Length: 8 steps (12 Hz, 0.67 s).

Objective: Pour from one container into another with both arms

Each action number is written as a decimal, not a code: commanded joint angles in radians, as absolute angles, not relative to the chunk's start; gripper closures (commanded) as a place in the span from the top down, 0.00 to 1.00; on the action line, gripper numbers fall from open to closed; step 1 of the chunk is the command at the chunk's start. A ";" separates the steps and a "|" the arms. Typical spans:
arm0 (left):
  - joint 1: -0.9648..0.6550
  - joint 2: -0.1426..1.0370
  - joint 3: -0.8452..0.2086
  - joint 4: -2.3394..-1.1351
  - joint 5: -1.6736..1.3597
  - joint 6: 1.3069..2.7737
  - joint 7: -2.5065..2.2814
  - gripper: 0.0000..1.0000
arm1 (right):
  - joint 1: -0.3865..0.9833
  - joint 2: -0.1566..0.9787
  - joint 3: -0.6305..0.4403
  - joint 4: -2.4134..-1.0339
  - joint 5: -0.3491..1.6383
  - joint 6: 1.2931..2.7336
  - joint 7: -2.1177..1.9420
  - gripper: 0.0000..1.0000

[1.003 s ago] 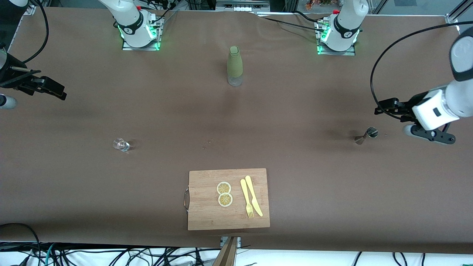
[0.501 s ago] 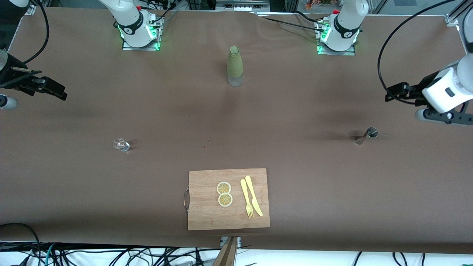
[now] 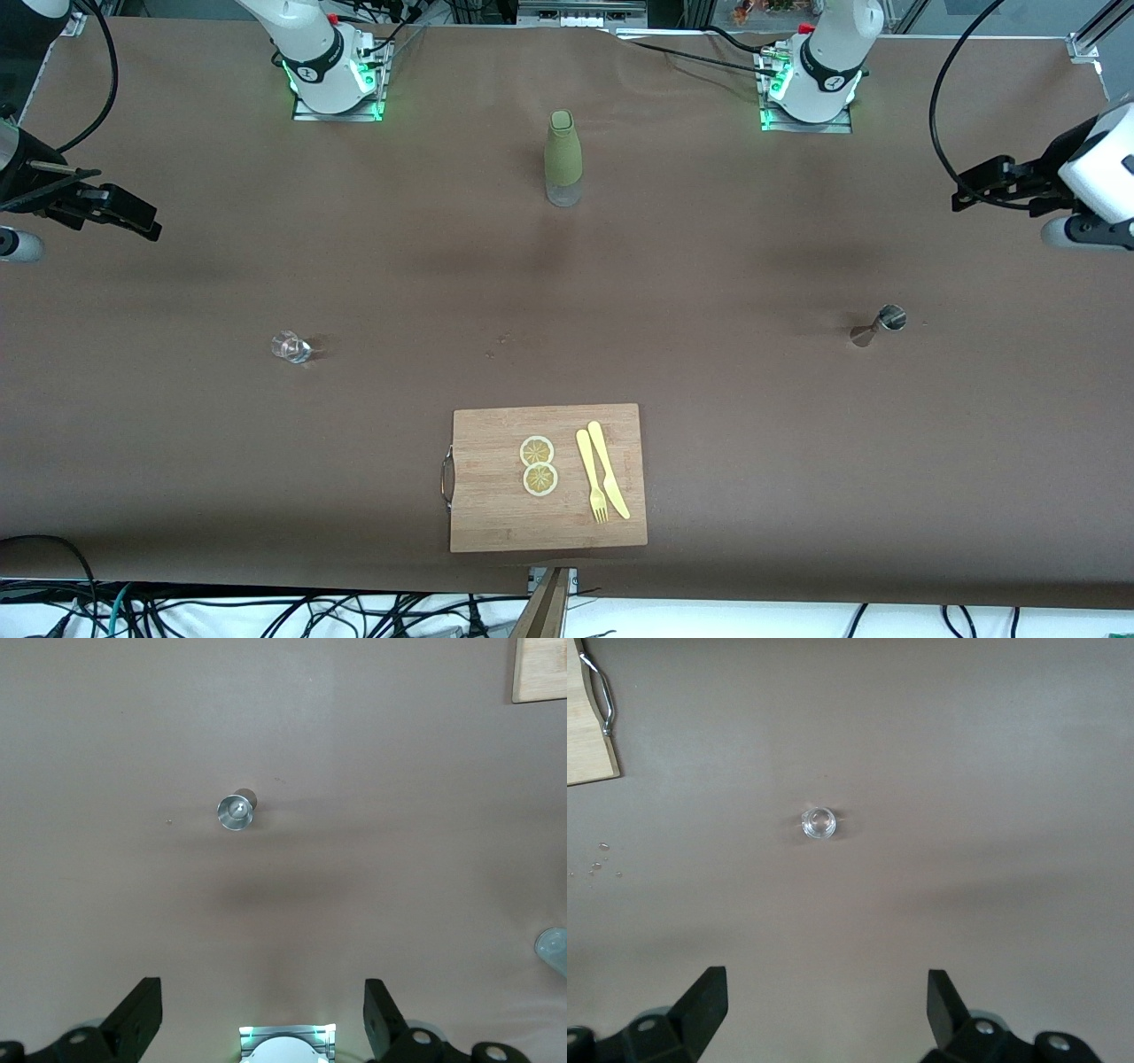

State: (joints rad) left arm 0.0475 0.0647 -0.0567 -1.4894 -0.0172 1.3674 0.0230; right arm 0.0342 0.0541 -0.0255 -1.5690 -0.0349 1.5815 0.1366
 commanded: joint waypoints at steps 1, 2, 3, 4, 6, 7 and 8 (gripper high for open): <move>0.055 0.066 -0.068 -1.511 0.015 1.373 0.009 1.00 | 0.034 0.051 -0.025 -1.566 -0.025 1.583 0.120 1.00; 0.045 0.115 -0.043 -1.482 0.017 1.377 0.009 1.00 | 0.034 0.051 -0.025 -1.566 -0.025 1.583 0.120 1.00; 0.029 0.120 -0.020 -1.461 0.017 1.378 0.011 1.00 | 0.034 0.049 -0.025 -1.566 -0.023 1.583 0.120 1.00; 0.022 0.117 -0.005 -1.463 0.017 1.376 0.011 1.00 | 0.032 0.051 -0.025 -1.566 -0.025 1.583 0.120 1.00; 0.002 0.117 0.009 -1.462 0.017 1.367 0.009 1.00 | 0.034 0.049 -0.025 -1.568 -0.023 1.583 0.120 1.00; 0.002 0.121 0.011 -1.462 0.015 1.365 0.011 1.00 | 0.034 0.049 -0.025 -1.566 -0.023 1.583 0.120 1.00; 0.009 0.120 0.006 -1.460 0.015 1.365 0.009 1.00 | 0.032 0.051 -0.025 -1.568 -0.023 1.583 0.120 1.00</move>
State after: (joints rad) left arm 0.0251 0.1111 -0.0032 -1.4904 -0.0166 1.3810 0.0204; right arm 0.0345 0.0547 -0.0254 -1.5690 -0.0348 1.5817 0.1361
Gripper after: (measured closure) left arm 0.000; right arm 0.000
